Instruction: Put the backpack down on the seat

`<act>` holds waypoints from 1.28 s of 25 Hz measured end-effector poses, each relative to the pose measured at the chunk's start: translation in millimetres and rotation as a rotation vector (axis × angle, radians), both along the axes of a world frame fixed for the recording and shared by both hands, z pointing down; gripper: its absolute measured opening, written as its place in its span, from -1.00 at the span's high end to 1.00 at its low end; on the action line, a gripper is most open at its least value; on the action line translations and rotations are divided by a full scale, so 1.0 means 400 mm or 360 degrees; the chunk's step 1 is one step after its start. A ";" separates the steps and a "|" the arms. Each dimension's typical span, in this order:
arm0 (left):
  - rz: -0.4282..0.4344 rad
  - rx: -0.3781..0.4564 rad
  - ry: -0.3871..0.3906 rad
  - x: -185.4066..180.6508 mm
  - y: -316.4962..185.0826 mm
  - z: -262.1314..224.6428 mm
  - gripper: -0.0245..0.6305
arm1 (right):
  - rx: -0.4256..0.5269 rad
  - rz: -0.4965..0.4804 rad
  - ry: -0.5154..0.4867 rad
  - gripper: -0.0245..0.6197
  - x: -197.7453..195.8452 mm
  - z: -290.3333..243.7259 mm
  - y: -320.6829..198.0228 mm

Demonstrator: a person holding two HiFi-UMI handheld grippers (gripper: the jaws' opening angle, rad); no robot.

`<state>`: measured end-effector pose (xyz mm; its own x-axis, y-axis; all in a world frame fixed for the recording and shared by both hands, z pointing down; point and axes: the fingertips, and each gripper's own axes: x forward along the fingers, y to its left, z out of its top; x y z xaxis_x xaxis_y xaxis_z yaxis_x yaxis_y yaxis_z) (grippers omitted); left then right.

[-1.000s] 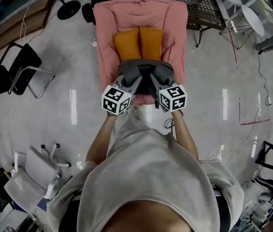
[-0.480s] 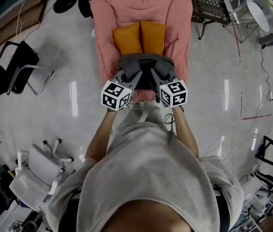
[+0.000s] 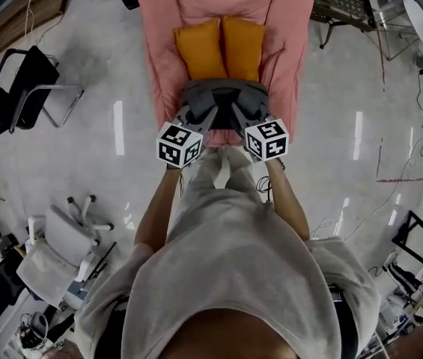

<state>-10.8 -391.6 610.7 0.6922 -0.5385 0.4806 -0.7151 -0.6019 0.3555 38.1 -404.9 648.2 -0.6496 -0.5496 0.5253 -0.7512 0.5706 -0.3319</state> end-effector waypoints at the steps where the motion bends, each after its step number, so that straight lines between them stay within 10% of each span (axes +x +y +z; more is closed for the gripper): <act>1: -0.0004 -0.0013 -0.0005 0.001 -0.005 0.013 0.83 | -0.0013 -0.0007 0.0002 0.85 0.000 0.015 -0.007; 32: -0.0093 -0.0270 -0.0027 0.016 -0.440 0.291 0.83 | -0.0265 -0.0077 0.0076 0.84 -0.011 0.312 -0.447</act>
